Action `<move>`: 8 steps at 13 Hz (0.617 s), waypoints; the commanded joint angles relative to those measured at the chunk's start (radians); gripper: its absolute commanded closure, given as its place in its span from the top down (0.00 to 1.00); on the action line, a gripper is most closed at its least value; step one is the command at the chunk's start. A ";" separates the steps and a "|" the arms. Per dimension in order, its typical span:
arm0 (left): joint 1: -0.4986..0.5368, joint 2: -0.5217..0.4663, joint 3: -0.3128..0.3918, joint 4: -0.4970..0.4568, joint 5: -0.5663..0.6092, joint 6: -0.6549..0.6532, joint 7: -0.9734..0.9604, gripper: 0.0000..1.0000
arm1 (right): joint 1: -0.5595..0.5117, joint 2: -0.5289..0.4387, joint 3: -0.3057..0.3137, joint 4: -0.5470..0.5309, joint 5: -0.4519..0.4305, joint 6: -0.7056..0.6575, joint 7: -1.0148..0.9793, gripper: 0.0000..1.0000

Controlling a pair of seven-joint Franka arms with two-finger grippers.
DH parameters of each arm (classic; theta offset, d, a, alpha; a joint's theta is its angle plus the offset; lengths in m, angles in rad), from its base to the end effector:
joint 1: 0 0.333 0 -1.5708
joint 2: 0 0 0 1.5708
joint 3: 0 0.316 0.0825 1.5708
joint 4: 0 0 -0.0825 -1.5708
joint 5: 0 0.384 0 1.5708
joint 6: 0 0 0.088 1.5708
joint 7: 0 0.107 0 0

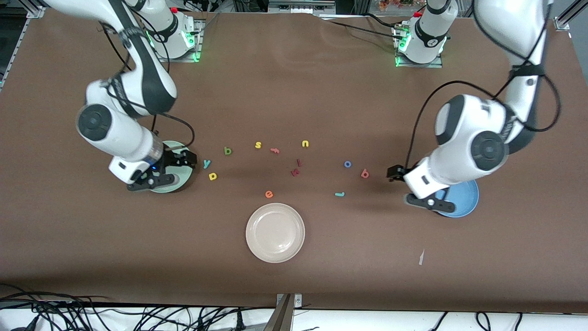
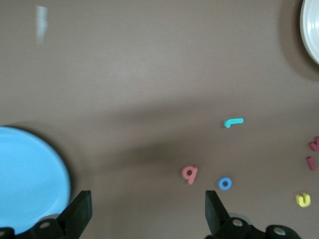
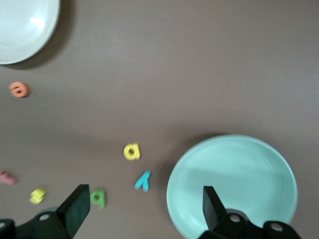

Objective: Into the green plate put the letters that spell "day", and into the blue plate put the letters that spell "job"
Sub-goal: 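Reach the right gripper to yellow 'a' while the left gripper reaches pink letter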

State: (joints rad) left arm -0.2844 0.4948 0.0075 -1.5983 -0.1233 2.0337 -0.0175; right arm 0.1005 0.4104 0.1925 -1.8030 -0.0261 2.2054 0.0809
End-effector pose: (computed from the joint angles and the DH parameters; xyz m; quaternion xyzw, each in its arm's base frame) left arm 0.6504 -0.1927 0.3402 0.9931 -0.1006 -0.0370 0.0476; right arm 0.6211 0.1768 0.3224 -0.9940 -0.1058 0.0052 0.0272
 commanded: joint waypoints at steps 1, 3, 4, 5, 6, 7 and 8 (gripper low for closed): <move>-0.057 -0.013 0.012 -0.184 -0.013 0.217 -0.001 1.00 | 0.019 0.096 0.015 0.013 -0.048 0.111 0.011 1.00; -0.085 -0.004 0.012 -0.276 -0.013 0.342 -0.001 1.00 | 0.027 0.126 0.033 0.008 -0.051 0.129 0.014 1.00; -0.093 -0.004 0.012 -0.308 -0.013 0.373 -0.001 1.00 | 0.027 0.143 0.036 -0.005 -0.051 0.155 0.014 1.00; -0.101 -0.004 0.012 -0.345 -0.012 0.419 0.001 1.00 | 0.027 0.152 0.047 -0.047 -0.052 0.224 0.016 1.00; -0.110 -0.004 0.012 -0.380 -0.013 0.477 -0.001 1.00 | 0.027 0.157 0.050 -0.102 -0.052 0.311 0.016 1.00; -0.117 0.005 0.012 -0.405 -0.013 0.520 -0.001 1.00 | 0.027 0.157 0.050 -0.146 -0.052 0.379 0.026 1.00; -0.133 0.023 0.012 -0.411 -0.013 0.543 -0.002 1.00 | 0.027 0.157 0.050 -0.166 -0.054 0.399 0.028 1.00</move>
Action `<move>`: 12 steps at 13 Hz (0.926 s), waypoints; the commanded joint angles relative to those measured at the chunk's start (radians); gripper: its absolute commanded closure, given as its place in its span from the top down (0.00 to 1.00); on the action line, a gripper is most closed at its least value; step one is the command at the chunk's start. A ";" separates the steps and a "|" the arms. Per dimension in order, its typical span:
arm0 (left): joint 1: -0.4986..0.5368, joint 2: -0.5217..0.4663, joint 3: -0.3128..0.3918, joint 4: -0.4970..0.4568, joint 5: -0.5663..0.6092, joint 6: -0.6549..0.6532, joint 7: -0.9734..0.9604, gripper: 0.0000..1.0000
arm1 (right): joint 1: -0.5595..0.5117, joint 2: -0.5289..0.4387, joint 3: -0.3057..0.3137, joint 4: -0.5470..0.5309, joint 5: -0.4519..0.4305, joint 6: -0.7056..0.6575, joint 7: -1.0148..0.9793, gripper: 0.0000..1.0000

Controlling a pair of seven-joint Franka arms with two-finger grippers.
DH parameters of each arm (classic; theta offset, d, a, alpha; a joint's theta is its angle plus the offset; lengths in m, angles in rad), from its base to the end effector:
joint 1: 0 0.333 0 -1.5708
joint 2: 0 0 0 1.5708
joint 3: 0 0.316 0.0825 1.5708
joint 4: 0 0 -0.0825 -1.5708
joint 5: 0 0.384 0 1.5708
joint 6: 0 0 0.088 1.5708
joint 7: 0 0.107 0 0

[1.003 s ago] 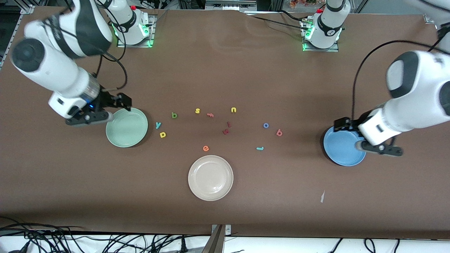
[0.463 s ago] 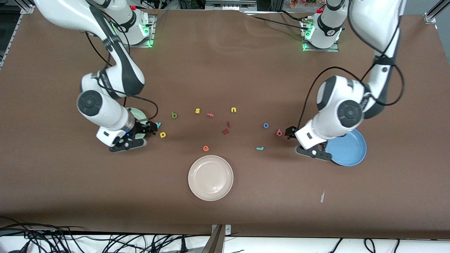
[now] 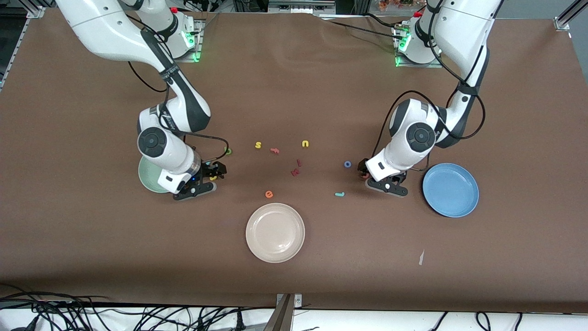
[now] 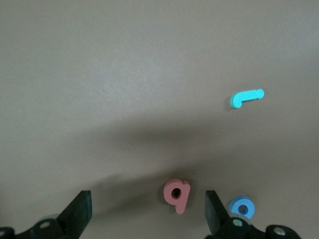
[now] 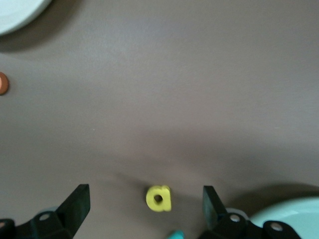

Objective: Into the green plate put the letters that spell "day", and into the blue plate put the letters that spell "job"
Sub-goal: 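Grasp the yellow 'a' with the right gripper while the left gripper grasps pink letter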

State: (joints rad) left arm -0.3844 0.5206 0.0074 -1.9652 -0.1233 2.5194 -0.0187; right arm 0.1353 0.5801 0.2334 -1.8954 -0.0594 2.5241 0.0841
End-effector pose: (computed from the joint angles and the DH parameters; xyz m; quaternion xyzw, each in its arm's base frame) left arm 0.5766 -0.2273 0.2081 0.9908 -0.1297 0.0097 0.0375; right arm 0.5988 0.2237 0.2076 -0.9879 -0.1447 -0.0219 0.0512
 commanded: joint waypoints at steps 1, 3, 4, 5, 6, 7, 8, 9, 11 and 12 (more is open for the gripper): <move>-0.048 0.013 0.014 -0.043 -0.015 0.068 -0.004 1.00 | -0.008 -0.013 0.009 -0.079 -0.022 0.081 0.026 1.00; -0.053 0.024 0.014 -0.043 -0.013 0.068 -0.010 0.99 | -0.008 -0.013 0.009 -0.085 -0.022 0.081 0.026 1.00; -0.063 0.035 0.014 -0.040 -0.013 0.068 -0.012 0.98 | -0.008 -0.014 0.009 -0.091 -0.022 0.081 0.026 0.98; -0.074 0.042 0.016 -0.040 -0.012 0.067 -0.012 0.97 | -0.008 -0.014 0.009 -0.097 -0.022 0.082 0.026 0.94; -0.074 0.044 0.016 -0.040 -0.012 0.068 -0.012 0.96 | -0.008 -0.014 0.009 -0.100 -0.023 0.082 0.026 0.91; -0.074 0.047 0.016 -0.035 -0.012 0.067 -0.010 0.93 | -0.008 -0.014 0.009 -0.105 -0.028 0.085 0.026 0.86; -0.074 0.049 0.017 -0.035 -0.010 0.067 -0.010 0.90 | -0.008 -0.014 0.009 -0.111 -0.036 0.090 0.026 0.80; -0.074 0.056 0.017 -0.034 0.010 0.067 -0.010 0.86 | -0.008 -0.016 0.009 -0.117 -0.039 0.094 0.026 0.73; -0.070 0.061 0.019 -0.032 0.039 0.067 -0.010 0.71 | -0.008 -0.014 0.009 -0.122 -0.048 0.102 0.026 0.61; -0.068 0.061 0.019 -0.030 0.037 0.067 -0.010 0.63 | -0.008 -0.014 0.009 -0.126 -0.048 0.108 0.026 0.54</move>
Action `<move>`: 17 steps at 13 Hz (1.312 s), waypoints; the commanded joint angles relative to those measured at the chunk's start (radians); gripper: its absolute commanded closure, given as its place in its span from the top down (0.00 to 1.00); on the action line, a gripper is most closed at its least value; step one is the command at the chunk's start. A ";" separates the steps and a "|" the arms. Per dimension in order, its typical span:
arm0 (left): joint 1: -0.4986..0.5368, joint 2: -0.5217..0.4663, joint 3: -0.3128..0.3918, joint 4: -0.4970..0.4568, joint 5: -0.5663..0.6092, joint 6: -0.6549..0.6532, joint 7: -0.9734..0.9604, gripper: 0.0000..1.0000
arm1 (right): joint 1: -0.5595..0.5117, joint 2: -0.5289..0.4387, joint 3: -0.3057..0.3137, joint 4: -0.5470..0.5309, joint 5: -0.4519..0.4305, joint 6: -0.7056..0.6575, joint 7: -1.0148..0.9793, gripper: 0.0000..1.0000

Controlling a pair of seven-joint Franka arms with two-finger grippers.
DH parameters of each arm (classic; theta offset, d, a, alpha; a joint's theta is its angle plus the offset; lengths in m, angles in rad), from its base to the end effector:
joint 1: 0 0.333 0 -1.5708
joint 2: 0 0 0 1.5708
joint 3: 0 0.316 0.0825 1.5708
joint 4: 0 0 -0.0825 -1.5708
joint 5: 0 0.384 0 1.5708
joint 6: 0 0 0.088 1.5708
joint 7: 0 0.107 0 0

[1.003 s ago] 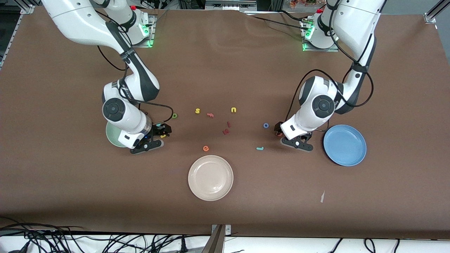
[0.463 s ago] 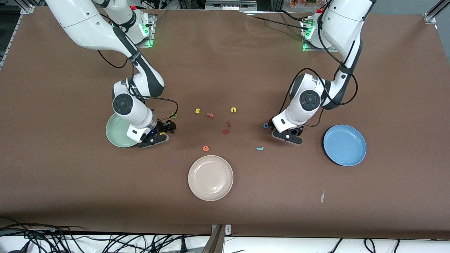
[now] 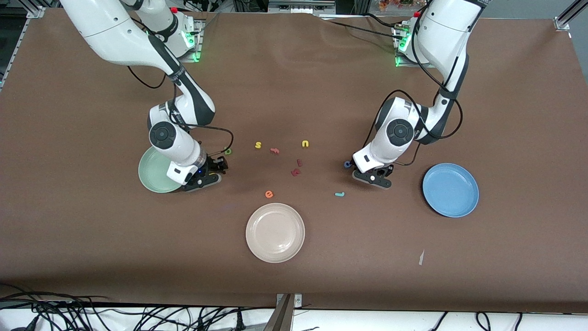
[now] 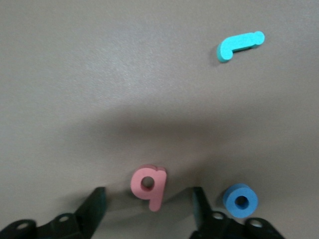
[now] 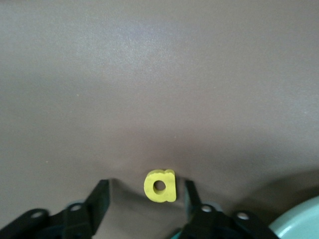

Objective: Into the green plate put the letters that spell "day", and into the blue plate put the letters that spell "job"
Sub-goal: 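Grasp the yellow 'a' with the right gripper while the left gripper grasps pink letter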

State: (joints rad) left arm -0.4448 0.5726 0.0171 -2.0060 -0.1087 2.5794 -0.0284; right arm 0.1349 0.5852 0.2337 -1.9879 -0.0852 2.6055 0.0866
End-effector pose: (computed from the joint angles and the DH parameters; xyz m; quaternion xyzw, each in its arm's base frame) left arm 0.5497 -0.2486 0.1663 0.9877 -0.1544 -0.0049 0.0239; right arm 0.5726 0.2199 0.1768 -0.9866 -0.1559 -0.0156 0.0457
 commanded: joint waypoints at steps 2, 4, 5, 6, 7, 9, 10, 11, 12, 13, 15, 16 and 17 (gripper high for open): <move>-0.008 0.010 0.010 0.019 0.023 0.005 -0.002 0.47 | -0.008 -0.019 0.009 -0.035 -0.028 0.033 0.024 0.39; -0.009 0.012 0.010 0.024 0.023 0.002 -0.031 0.38 | -0.008 -0.019 0.009 -0.035 -0.033 0.033 0.024 0.20; -0.012 0.015 0.010 0.026 0.024 0.002 -0.050 0.33 | -0.008 -0.019 0.009 -0.035 -0.033 0.031 0.024 0.10; -0.012 0.018 0.010 0.033 0.024 0.002 -0.051 0.29 | -0.008 -0.019 0.009 -0.035 -0.033 0.031 0.022 0.03; -0.011 0.020 0.010 0.035 0.024 0.002 -0.050 0.25 | -0.008 -0.019 0.009 -0.035 -0.033 0.030 0.022 0.01; -0.008 0.018 0.010 0.036 0.026 -0.001 -0.050 0.20 | -0.008 -0.030 0.009 -0.034 -0.031 0.025 0.016 0.01; -0.006 0.018 0.010 0.036 0.026 -0.001 -0.048 0.19 | -0.008 -0.050 0.009 -0.031 -0.031 0.018 0.006 0.01; -0.005 0.010 0.018 0.039 0.026 -0.008 -0.044 0.16 | -0.008 -0.083 0.004 -0.028 -0.031 -0.014 -0.002 0.01; 0.000 -0.006 0.038 0.064 0.037 -0.063 -0.036 0.13 | -0.009 -0.128 -0.005 -0.025 -0.031 -0.074 -0.027 0.01; 0.006 -0.017 0.058 0.125 0.062 -0.193 -0.018 0.13 | -0.011 -0.171 -0.022 -0.025 -0.030 -0.122 -0.074 0.01; 0.064 -0.019 0.063 0.264 0.076 -0.449 0.080 0.13 | -0.017 -0.235 -0.069 -0.032 -0.028 -0.198 -0.160 0.01; 0.095 -0.023 0.064 0.292 0.076 -0.503 0.131 0.13 | -0.024 -0.255 -0.086 -0.041 -0.027 -0.218 -0.188 0.01; 0.136 -0.033 0.063 0.293 0.076 -0.518 0.206 0.13 | -0.038 -0.274 -0.094 -0.070 -0.027 -0.225 -0.206 0.01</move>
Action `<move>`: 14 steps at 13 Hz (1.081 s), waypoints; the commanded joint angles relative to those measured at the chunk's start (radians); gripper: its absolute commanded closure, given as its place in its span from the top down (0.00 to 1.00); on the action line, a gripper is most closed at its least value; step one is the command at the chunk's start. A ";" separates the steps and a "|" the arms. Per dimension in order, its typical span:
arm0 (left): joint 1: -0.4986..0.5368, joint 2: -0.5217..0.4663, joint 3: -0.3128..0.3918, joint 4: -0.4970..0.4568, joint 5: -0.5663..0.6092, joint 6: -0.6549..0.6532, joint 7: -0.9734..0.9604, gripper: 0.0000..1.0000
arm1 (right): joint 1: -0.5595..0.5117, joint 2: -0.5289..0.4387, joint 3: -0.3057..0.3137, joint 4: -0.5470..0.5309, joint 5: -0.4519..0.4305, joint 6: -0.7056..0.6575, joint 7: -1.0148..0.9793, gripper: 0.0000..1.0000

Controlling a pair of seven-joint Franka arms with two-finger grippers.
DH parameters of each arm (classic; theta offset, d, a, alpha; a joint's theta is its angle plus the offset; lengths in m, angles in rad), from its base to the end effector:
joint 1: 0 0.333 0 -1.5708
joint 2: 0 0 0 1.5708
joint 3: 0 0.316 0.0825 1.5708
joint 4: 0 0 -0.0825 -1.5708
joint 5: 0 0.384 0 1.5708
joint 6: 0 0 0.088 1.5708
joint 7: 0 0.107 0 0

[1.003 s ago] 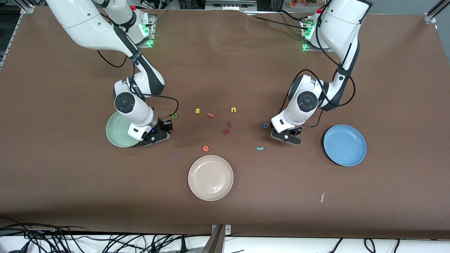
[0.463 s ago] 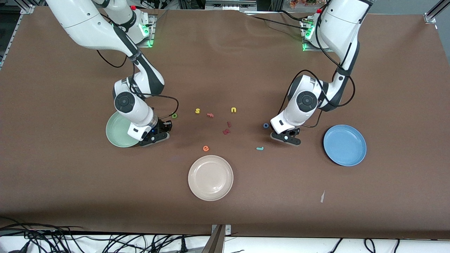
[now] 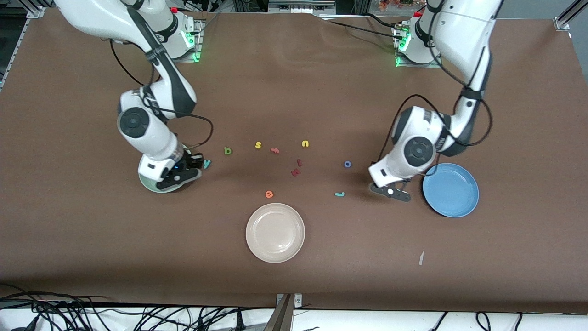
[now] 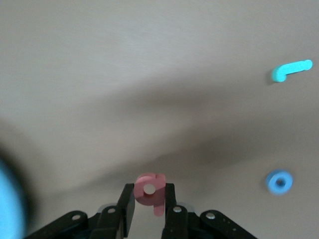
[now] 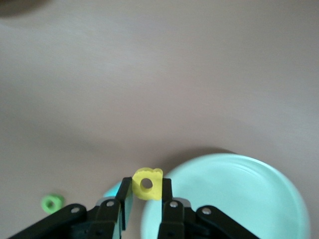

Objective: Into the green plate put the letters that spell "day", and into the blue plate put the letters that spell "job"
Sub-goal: 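Drop the 'a' on the green plate while the left gripper drops pink letter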

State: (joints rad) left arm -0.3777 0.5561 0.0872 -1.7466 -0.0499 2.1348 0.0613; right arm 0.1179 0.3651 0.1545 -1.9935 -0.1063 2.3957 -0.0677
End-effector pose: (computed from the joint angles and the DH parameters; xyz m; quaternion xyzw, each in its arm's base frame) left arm 0.6178 -0.1915 0.2435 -0.9830 0.1641 0.0816 0.0130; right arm 0.5900 0.1604 0.2836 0.9792 0.2013 0.0224 0.0073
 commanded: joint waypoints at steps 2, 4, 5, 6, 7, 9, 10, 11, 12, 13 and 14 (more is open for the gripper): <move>0.153 -0.033 -0.006 0.022 0.019 -0.108 0.309 0.13 | -0.040 -0.069 -0.030 -0.128 -0.004 0.009 -0.054 0.27; 0.222 -0.031 -0.006 0.024 0.042 -0.115 0.449 0.13 | -0.043 -0.078 -0.049 -0.183 -0.004 0.081 -0.050 0.63; 0.241 -0.027 -0.006 0.024 0.089 -0.111 0.484 0.16 | -0.043 -0.078 -0.049 -0.183 -0.003 0.080 -0.035 0.65; 0.261 -0.019 -0.007 0.024 0.143 -0.105 0.523 0.18 | -0.043 -0.078 -0.047 -0.182 0.005 0.079 -0.018 0.65; 0.276 -0.016 -0.007 0.027 0.163 -0.104 0.561 0.23 | -0.041 -0.078 -0.043 -0.179 0.007 0.077 0.023 0.64; 0.273 -0.008 -0.007 0.033 0.162 -0.105 0.588 0.98 | -0.041 -0.066 0.000 -0.176 0.004 0.079 0.171 0.64; 0.264 -0.005 -0.009 0.038 0.145 -0.107 0.566 1.00 | -0.038 -0.049 0.019 -0.172 0.004 0.085 0.275 0.64; 0.260 -0.005 -0.015 0.048 0.137 -0.107 0.537 1.00 | -0.034 -0.034 0.032 -0.163 0.004 0.086 0.361 0.64; 0.247 -0.004 -0.017 0.059 0.127 -0.113 0.478 1.00 | -0.032 -0.022 0.054 -0.160 0.004 0.086 0.446 0.62; 0.206 0.001 -0.017 0.067 0.098 -0.111 0.369 1.00 | -0.021 -0.009 0.065 -0.159 0.004 0.092 0.533 0.62; 0.166 0.022 -0.017 0.088 0.085 -0.111 0.257 1.00 | -0.011 0.006 0.066 -0.157 0.004 0.112 0.598 0.62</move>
State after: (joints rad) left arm -0.1406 0.5479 0.0638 -1.7050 0.0625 2.0376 0.4760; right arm 0.0955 0.3463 0.2111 -2.1480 -0.1038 2.4712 0.4107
